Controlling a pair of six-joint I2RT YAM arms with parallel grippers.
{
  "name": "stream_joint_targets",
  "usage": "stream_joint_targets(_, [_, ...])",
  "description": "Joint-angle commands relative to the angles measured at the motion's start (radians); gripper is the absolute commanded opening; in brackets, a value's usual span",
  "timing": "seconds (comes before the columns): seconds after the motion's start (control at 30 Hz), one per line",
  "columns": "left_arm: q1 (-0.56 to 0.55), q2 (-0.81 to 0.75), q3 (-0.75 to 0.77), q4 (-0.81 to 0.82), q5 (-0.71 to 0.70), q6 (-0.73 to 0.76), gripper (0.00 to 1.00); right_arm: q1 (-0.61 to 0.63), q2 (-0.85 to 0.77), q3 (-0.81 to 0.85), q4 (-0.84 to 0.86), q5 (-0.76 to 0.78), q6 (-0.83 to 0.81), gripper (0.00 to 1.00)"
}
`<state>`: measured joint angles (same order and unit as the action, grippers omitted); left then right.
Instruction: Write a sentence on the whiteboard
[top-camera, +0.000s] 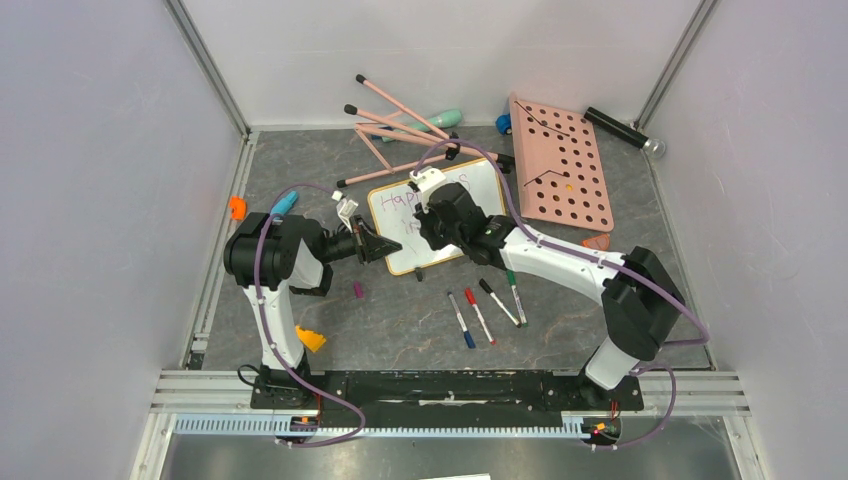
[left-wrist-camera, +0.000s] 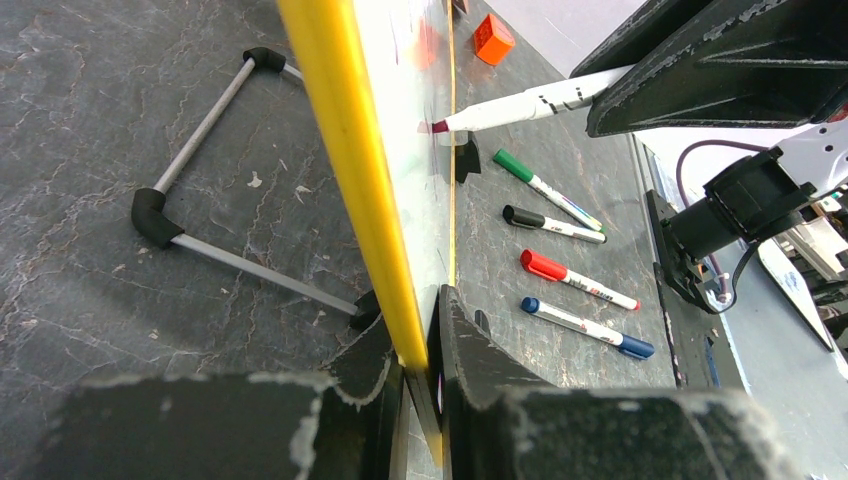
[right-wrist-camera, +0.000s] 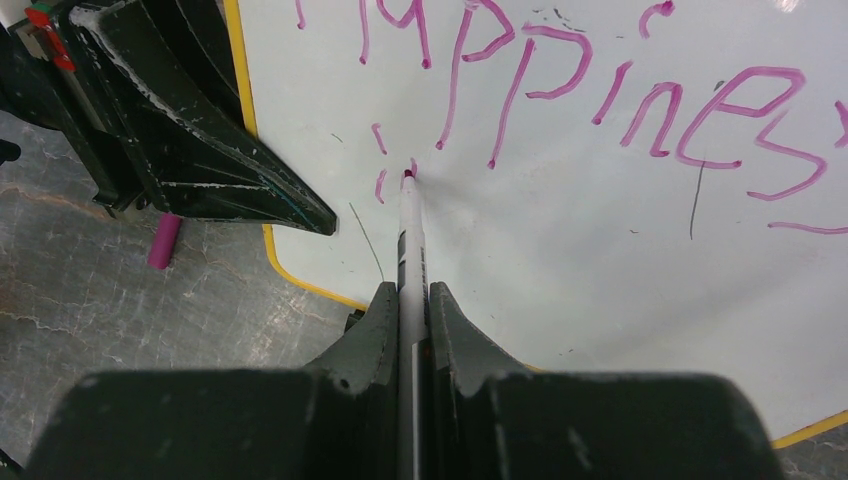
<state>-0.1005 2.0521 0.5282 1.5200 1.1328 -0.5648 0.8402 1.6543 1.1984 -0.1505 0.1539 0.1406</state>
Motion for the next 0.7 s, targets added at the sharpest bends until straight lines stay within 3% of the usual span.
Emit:
stream_joint_targets(0.0, [-0.001, 0.040, -0.010, 0.037, -0.025, 0.118, 0.15, -0.033, -0.002, 0.022, 0.018, 0.059, -0.016, 0.00])
stream_joint_targets(0.67, [-0.002, 0.039, -0.011, 0.037, -0.024, 0.121, 0.15, -0.044, -0.046, -0.075, 0.023, 0.009, -0.002, 0.00])
